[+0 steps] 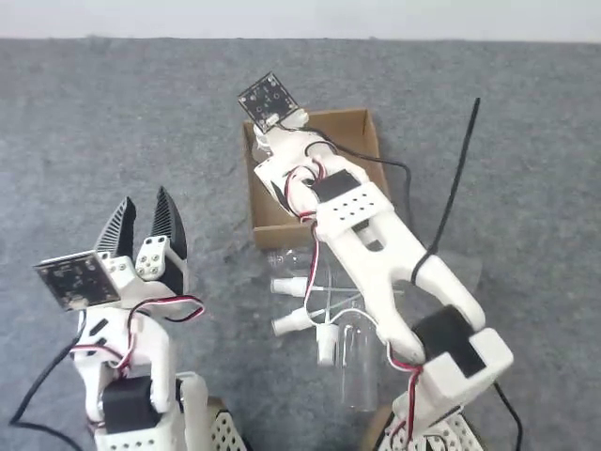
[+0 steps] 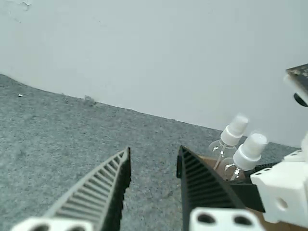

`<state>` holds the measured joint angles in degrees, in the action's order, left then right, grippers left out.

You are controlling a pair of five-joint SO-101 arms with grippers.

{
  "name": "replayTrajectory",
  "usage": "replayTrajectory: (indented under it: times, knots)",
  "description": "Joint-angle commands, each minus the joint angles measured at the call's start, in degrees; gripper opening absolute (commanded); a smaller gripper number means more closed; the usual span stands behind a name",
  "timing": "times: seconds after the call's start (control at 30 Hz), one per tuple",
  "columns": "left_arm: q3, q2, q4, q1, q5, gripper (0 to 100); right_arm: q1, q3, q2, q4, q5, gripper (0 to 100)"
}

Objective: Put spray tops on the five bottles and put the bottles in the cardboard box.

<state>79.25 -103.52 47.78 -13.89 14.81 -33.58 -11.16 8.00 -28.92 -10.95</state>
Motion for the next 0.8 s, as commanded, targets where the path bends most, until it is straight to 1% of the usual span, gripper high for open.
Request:
replayTrajectory:
  times: [0.0,0.23,0.5,0.57,0.7,0.77]
  knots:
    - [-0.7,-0.9,-1.8,-0.3,0.4,15,0.9,6.1,0.7,0.7,3.3,0.6]
    - [-0.7,-0.9,-1.8,-0.3,0.4,15,0.9,8.1,4.6,0.6,4.1,0.6]
    - [-0.7,-0.9,-1.8,-0.3,0.3,15,0.7,8.1,5.5,0.2,4.1,1.2]
    - [-0.7,-0.9,-1.8,-0.3,0.3,15,0.7,7.9,5.5,0.1,4.1,3.9]
    - [-0.7,-0.9,-1.8,-0.2,0.3,15,0.7,7.7,5.6,0.0,4.1,12.7]
    - [-0.7,-0.9,-1.8,-0.2,0.3,15,0.7,7.7,5.6,-0.5,4.1,14.7]
